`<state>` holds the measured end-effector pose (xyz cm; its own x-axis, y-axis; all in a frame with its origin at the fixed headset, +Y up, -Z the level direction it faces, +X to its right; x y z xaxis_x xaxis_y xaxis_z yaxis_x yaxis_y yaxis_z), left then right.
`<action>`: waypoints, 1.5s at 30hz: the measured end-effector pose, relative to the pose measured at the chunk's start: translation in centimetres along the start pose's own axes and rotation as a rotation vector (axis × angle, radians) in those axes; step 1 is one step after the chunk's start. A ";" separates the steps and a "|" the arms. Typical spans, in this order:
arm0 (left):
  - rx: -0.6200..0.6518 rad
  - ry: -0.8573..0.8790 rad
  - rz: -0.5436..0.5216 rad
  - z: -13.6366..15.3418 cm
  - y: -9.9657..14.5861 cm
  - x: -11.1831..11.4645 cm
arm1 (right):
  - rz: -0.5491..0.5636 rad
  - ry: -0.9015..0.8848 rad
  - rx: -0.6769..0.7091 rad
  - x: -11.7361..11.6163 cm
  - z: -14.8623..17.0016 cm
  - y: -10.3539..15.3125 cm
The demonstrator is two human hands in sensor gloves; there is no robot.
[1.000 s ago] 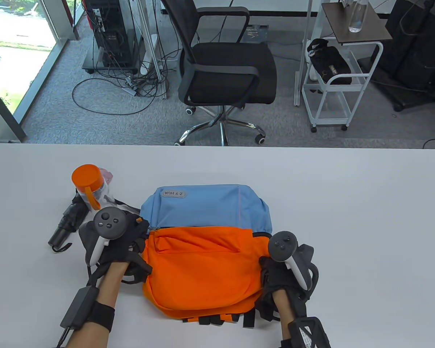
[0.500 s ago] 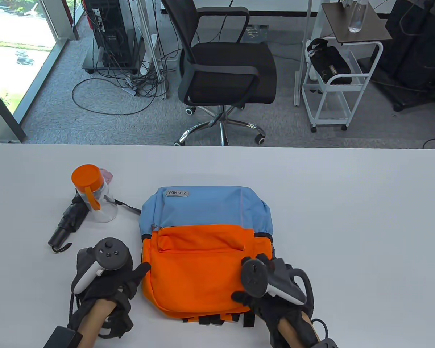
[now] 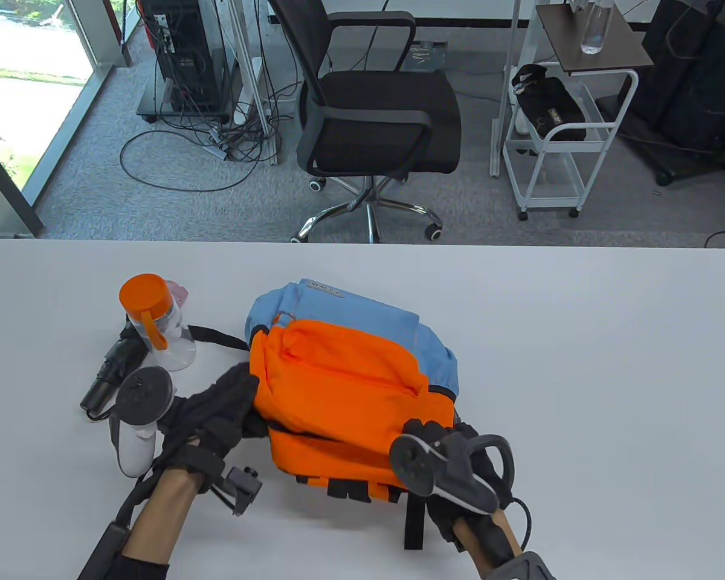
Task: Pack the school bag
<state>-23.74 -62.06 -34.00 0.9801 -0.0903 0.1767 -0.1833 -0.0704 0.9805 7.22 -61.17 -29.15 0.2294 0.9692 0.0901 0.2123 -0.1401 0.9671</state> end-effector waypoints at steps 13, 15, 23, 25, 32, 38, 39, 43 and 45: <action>0.197 -0.399 0.362 1.2 1.8 9.4 | 0.133 -0.968 -0.166 3.9 2.3 -4.3; 0.189 -0.466 0.295 1.2 1.2 10.0 | -0.026 -0.851 -0.099 3.0 0.8 -4.1; 0.184 -0.617 0.057 0.2 -0.6 7.6 | 0.277 -0.918 -0.035 2.1 3.3 -2.0; 0.192 -0.576 0.160 0.7 -1.1 8.2 | 0.234 -0.778 -0.132 -0.4 4.1 -1.8; 0.228 -0.705 0.273 2.4 -1.3 11.5 | 0.048 -0.544 -0.072 -5.9 -0.1 -1.8; 0.271 -0.644 0.173 3.1 0.2 10.9 | 0.210 -0.324 -0.090 -4.3 -0.8 -1.0; 0.271 -0.664 0.167 2.9 0.5 10.8 | 0.216 -0.309 -0.066 -4.2 -1.0 -1.1; 0.321 -0.698 0.098 2.2 1.1 10.3 | 0.304 -0.227 -0.005 -3.5 -1.5 -0.5; 0.337 -0.670 0.066 2.0 1.3 9.6 | 0.320 -0.204 0.009 -2.8 -1.2 -0.1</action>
<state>-14.70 -65.05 -31.17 0.7301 -0.6822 0.0390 -0.3588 -0.3342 0.8715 5.40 -63.58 -29.18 0.4697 0.8157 0.3376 0.1069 -0.4322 0.8954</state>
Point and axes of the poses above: the tracker on the back of each hand, its own z axis roughly to the little-finger side, its own y axis roughly from the fingertips to the wrist, x = y × z, the point moved 5 cm from there along -y, roughly from the wrist to the fingertips, and after that the axes turned 1 degree about y, right-handed, at the moved point
